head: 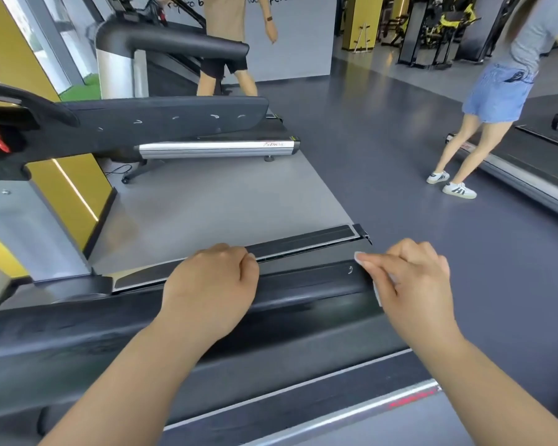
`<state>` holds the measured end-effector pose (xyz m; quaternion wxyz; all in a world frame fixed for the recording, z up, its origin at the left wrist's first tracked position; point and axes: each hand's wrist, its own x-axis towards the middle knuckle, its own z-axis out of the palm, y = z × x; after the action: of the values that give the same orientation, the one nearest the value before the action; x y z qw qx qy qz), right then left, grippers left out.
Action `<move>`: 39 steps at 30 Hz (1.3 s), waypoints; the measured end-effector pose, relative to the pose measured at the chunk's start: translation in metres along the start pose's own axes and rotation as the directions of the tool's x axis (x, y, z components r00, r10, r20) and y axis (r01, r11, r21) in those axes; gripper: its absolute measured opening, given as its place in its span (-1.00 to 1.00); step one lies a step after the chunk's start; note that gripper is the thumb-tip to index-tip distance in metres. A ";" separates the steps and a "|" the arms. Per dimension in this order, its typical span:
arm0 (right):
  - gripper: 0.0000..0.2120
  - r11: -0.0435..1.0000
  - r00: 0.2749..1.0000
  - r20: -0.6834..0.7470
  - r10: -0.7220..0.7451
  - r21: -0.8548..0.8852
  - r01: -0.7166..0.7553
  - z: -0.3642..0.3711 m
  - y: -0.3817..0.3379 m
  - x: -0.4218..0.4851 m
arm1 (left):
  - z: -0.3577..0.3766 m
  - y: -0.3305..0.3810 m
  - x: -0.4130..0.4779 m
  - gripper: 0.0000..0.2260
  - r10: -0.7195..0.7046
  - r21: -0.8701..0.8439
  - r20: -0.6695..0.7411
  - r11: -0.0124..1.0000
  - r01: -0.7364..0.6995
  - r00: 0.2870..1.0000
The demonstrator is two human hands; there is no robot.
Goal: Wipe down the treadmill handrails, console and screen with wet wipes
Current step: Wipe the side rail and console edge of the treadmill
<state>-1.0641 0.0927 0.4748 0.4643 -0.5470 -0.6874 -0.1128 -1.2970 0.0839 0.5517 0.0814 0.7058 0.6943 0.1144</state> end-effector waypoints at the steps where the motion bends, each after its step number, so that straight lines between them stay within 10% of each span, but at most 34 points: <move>1: -0.72 0.998 1.000 -0.007 0.009 0.054 -0.009 0.000 -0.007 0.005 | 0.000 0.002 0.003 -0.67 -0.005 -0.007 0.008 1.000 0.006 1.000; 9: -0.90 0.973 0.975 0.004 -0.223 0.062 0.223 0.032 -0.051 -0.007 | 0.016 0.026 0.015 -0.71 0.085 -0.022 0.052 0.996 -0.084 0.995; 19: -0.76 0.998 0.999 0.007 -0.034 0.053 0.033 -0.006 0.019 0.006 | 0.025 0.029 0.012 -0.74 0.057 0.067 -0.044 0.996 -0.054 0.997; 25: -0.89 0.961 0.974 0.050 -0.221 0.182 0.208 0.029 -0.044 0.000 | 0.028 0.028 0.012 -0.76 0.031 0.031 -0.087 0.999 -0.028 0.996; 39: -0.79 0.960 0.981 0.119 -0.154 0.253 0.120 0.005 -0.004 0.022 | 0.032 0.033 0.010 -0.73 -0.040 0.029 -0.125 0.999 0.044 0.991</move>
<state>-1.0694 0.1084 0.4907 0.4707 -0.4430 -0.7627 -0.0214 -1.2565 0.0944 0.5307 0.0290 0.6836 0.7146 0.1454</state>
